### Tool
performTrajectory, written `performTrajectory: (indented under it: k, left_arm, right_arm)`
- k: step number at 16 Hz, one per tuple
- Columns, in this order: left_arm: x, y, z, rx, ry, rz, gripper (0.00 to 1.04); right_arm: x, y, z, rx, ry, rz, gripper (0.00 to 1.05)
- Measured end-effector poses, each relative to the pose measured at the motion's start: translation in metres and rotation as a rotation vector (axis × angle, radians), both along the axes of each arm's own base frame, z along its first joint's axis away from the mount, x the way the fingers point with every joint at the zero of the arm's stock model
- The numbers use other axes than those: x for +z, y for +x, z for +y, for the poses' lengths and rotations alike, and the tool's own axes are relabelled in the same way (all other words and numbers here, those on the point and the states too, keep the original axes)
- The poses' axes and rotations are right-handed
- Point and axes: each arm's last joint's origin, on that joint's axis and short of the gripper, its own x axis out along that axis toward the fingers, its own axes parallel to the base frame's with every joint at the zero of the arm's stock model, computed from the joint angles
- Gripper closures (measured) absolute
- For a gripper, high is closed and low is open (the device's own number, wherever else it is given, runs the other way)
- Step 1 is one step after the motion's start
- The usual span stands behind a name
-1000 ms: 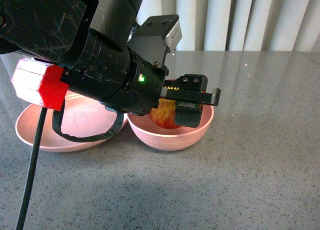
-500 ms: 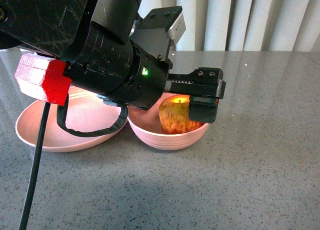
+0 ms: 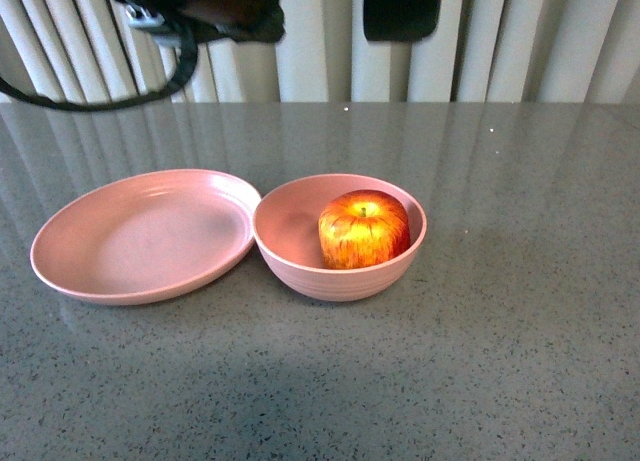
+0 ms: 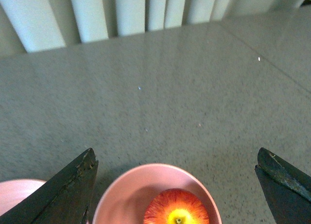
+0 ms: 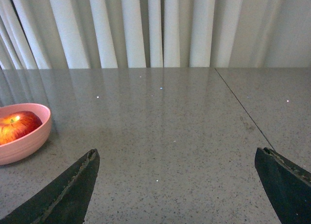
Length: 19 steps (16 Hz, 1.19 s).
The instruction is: Move apple from plate to bowl
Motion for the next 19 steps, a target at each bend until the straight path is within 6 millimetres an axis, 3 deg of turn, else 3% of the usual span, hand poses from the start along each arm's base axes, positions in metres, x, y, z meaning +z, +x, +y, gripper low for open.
performTrajectory:
  k: [10, 12, 13, 14, 15, 16, 19]
  left_arm:
    - [0.036, -0.028, 0.041, 0.118, -0.055, -0.166, 0.07]
    - [0.041, -0.034, 0.046, 0.183, -0.064, -0.234, 0.11]
    - [0.042, -0.058, 0.077, 0.419, -0.064, -0.341, 0.27]
    - [-0.029, -0.101, 0.124, 0.494, -0.009, -0.289, 0.76]
    - [-0.055, -0.132, 0.146, 0.505, -0.02, -0.314, 1.04]
    - [-0.072, -0.151, 0.156, 0.496, -0.02, -0.311, 1.04]
    - [-0.086, -0.165, 0.169, 0.498, -0.015, -0.3, 1.04]
  right_arm:
    - [0.0, 0.0, 0.0, 0.0, 0.0, 0.0, 0.07]
    - [0.0, 0.0, 0.0, 0.0, 0.0, 0.0, 0.07]
    - [0.0, 0.0, 0.0, 0.0, 0.0, 0.0, 0.07]
    - [0.0, 0.0, 0.0, 0.0, 0.0, 0.0, 0.07]
    - [0.0, 0.0, 0.0, 0.0, 0.0, 0.0, 0.07]
    - [0.0, 0.0, 0.0, 0.0, 0.0, 0.0, 0.07]
    - [0.0, 0.0, 0.0, 0.0, 0.0, 0.0, 0.07]
